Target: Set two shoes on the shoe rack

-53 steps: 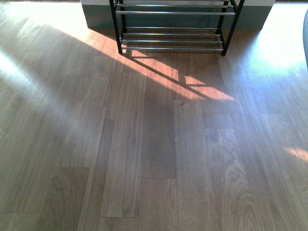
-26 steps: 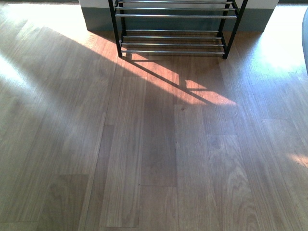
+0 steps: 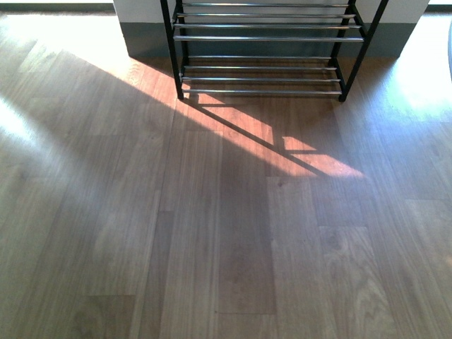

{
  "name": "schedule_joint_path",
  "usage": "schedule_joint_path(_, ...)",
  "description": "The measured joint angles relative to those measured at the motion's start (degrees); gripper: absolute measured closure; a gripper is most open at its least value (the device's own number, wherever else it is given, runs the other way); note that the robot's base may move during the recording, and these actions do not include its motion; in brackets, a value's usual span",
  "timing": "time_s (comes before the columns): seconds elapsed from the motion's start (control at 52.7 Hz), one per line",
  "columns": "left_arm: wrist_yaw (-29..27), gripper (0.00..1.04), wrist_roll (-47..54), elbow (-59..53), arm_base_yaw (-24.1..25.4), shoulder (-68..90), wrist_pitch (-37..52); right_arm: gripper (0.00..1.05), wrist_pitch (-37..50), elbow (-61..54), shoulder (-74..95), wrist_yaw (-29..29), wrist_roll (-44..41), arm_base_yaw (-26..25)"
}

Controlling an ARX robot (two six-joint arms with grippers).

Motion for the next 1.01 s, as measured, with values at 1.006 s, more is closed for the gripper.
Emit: schedule_joint_path(1.006, -0.1, 1.03, 0.0, -0.2, 0.0, 0.0, -0.1, 1.03, 0.0, 0.0, 0.2, -0.1, 0.0, 0.2)
